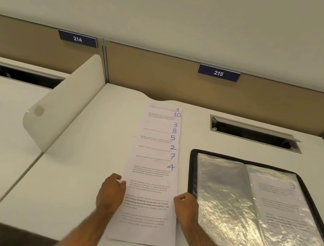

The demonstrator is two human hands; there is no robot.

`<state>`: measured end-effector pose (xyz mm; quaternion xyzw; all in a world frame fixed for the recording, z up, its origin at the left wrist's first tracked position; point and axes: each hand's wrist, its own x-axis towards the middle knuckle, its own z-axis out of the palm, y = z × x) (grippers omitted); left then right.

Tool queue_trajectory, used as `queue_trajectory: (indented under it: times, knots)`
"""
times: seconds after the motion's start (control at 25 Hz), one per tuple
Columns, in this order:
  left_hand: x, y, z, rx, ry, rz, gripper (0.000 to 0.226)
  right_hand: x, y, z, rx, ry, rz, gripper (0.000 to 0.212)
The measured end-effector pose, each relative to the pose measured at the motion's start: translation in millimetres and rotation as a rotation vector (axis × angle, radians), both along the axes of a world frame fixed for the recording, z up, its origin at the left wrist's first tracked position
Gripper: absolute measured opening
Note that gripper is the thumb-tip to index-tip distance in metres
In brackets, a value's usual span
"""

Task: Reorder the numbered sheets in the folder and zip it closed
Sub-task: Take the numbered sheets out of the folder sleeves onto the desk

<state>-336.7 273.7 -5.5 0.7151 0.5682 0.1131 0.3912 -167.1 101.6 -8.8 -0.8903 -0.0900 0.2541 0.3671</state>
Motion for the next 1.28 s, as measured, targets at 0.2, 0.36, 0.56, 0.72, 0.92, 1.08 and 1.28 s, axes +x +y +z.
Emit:
queue_trajectory:
  times: [0.2,0.36,0.56,0.72,0.92,1.08,1.28]
  knots:
    - [6.1,-25.1,-8.2,0.262,0.119,-0.08,0.041,-1.2,-8.2,6.9,-0.005,-0.086,0.009,0.012]
    - [24.3,-55.5,-13.8,0.359,0.119,-0.229,0.052,5.5,-28.5,6.2,0.026,-0.202,0.033,0.021]
    - [60.4,-93.0,-7.0,0.386,0.104,-0.433,0.058,30.8,-82.9,7.6,-0.02,-0.314,-0.037,0.015]
    - [97.1,-127.4,-0.7,0.374,0.087,-0.587,0.062,53.6,-145.0,9.2,-0.106,-0.378,-0.16,0.025]
    - [149.9,-182.2,8.9,0.393,0.037,-0.758,0.068,83.8,-220.6,19.1,-0.119,-0.437,-0.265,0.028]
    - [204.7,-231.1,11.2,0.413,0.024,-0.855,0.068,132.0,-271.2,24.0,-0.182,-0.477,-0.19,0.032]
    - [289.3,-311.3,4.7,0.409,0.066,-0.882,0.083,228.9,-325.7,33.1,-0.172,-0.549,-0.017,0.03]
